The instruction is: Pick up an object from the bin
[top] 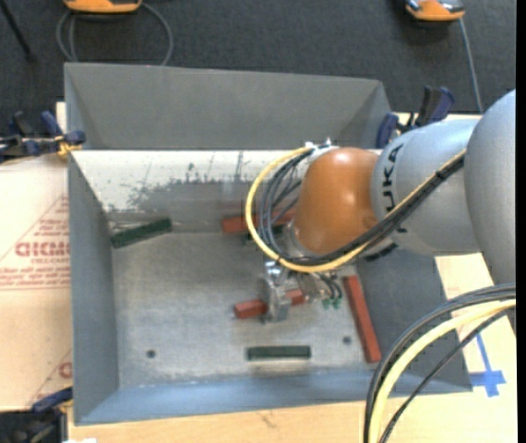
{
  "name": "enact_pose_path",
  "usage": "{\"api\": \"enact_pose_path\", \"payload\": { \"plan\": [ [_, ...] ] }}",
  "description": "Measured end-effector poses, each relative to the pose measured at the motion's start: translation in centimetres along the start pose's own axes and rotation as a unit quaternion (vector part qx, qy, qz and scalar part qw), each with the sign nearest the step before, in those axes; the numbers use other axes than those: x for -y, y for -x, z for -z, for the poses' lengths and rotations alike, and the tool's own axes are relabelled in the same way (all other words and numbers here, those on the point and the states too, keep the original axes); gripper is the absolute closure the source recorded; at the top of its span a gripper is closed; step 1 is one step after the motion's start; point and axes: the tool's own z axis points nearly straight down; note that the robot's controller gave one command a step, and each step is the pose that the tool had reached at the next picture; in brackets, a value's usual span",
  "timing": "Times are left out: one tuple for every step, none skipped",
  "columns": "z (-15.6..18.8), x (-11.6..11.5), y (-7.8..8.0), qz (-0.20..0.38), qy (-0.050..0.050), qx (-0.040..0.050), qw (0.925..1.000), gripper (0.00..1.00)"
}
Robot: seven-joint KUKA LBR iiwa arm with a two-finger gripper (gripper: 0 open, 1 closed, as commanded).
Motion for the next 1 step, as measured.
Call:
{"api": "enact_pose_path", "payload": {
  "plan": [
    [13.01, -1.40, 0.50, -0.011, -0.001, 0.0043, 0.9999, 1.00]
  ]
}}
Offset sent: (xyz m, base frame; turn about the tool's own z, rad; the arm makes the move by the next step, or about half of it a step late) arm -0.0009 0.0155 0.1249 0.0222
